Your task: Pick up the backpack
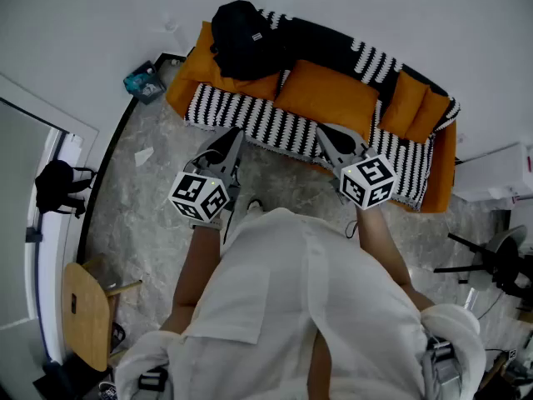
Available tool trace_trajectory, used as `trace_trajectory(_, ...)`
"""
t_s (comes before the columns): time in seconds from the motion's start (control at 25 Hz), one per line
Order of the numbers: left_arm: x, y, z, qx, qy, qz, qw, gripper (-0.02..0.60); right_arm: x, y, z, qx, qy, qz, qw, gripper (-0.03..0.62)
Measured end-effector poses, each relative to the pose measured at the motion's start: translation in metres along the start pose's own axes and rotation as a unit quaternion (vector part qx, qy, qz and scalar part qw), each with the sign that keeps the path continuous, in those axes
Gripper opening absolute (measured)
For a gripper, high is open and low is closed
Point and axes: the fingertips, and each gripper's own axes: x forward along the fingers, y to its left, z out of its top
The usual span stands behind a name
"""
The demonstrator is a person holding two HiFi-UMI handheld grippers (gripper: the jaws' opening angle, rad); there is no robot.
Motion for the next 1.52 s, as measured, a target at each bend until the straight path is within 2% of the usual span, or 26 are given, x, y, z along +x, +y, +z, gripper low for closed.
trace_trajectory(0.4, 0.016, 0.015, -0.002, -0.006, 0.008, -0.010, 0.9999, 0.034, 0.021, -0.012, -0.002, 0.005, 0.008, 0.000, 1.000, 0.017)
trace_trajectory(0.52, 0.026, 0.027, -0.001, -0.011, 0.009, -0.009, 0.9999, 0.034, 0.033, -0.017, 0.001, 0.022, 0.002, 0.015, 1.000, 0.017)
trace_trajectory(0.72, 0.039, 0.053, -0.001, -0.021, 0.013, -0.013, 0.9996, 0.034, 0.058, -0.026, 0.002, 0.047, -0.005, 0.019, 0.999, 0.018)
trace_trajectory(0.96, 0.047, 0.094, 0.005, -0.029, 0.014, -0.024, 0.9992, 0.035, 0.102, -0.028, 0.001, 0.039, 0.013, 0.019, 0.999, 0.018)
trace_trajectory(1.2, 0.043, 0.121, 0.003, -0.039, 0.031, -0.052, 0.9974, 0.035, 0.143, -0.009, 0.003, 0.030, 0.024, 0.030, 0.999, 0.018)
trace_trajectory(1.52, 0.046, 0.168, 0.005, -0.056, 0.022, -0.042, 0.9973, 0.035, 0.198, -0.006, -0.005, 0.028, 0.046, 0.056, 0.997, 0.017)
